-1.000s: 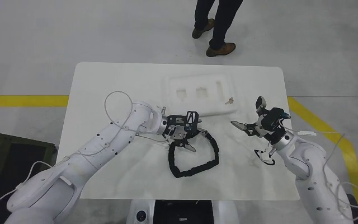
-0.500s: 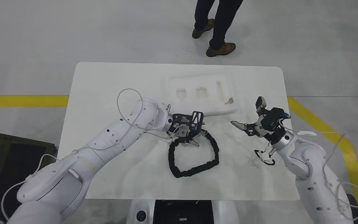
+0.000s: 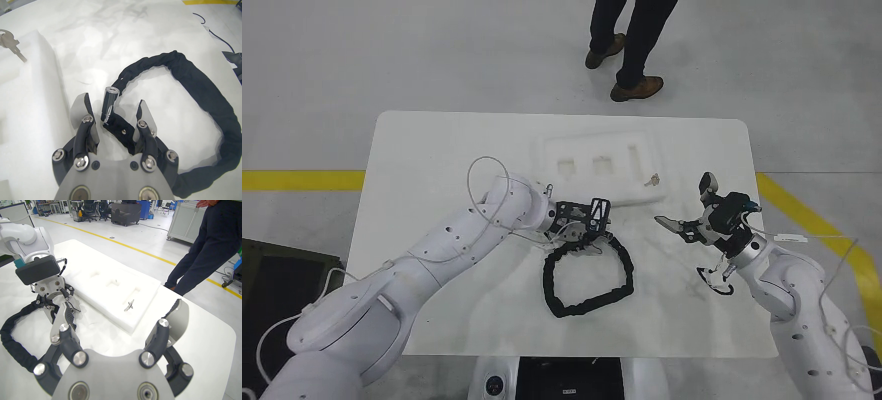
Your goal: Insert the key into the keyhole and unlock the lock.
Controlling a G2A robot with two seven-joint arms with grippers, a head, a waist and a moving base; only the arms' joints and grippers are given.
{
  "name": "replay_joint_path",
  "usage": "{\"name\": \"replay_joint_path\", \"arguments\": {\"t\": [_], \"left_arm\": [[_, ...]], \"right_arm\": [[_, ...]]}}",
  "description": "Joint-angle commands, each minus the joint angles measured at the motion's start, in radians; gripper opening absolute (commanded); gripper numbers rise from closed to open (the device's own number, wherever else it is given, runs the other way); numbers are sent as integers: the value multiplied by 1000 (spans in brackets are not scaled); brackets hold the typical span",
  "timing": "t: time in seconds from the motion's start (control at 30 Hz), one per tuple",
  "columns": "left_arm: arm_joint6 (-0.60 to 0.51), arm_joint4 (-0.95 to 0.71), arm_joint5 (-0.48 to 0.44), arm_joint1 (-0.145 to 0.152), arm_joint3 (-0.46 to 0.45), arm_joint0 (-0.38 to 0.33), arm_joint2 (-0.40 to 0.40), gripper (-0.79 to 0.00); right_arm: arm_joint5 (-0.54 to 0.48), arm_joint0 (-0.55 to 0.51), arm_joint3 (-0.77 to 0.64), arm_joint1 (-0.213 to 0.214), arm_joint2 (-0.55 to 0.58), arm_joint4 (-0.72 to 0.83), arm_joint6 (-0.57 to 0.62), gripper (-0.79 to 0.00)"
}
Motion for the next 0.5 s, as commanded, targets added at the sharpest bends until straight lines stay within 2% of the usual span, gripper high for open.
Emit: {"name": "replay_joint_path", "arguments": {"t": [0.0, 0.1, 0.27, 0.37, 0.47], "left_arm": [[8, 2, 1, -5, 6, -3, -1, -409], [15, 7, 4, -10, 18, -5, -3, -416], [19, 22, 4, -18, 32, -5, -5, -363], [18, 35, 7, -22, 36, -5, -5, -391], [22, 43, 6, -26, 43, -5, -6, -474]], "right_arm": [[0, 0, 0, 0, 0, 0, 0, 0], [0, 0, 0, 0, 0, 0, 0, 0], [0, 0, 0, 0, 0, 0, 0, 0], [0, 0, 0, 0, 0, 0, 0, 0], [0, 0, 0, 0, 0, 0, 0, 0]]}}
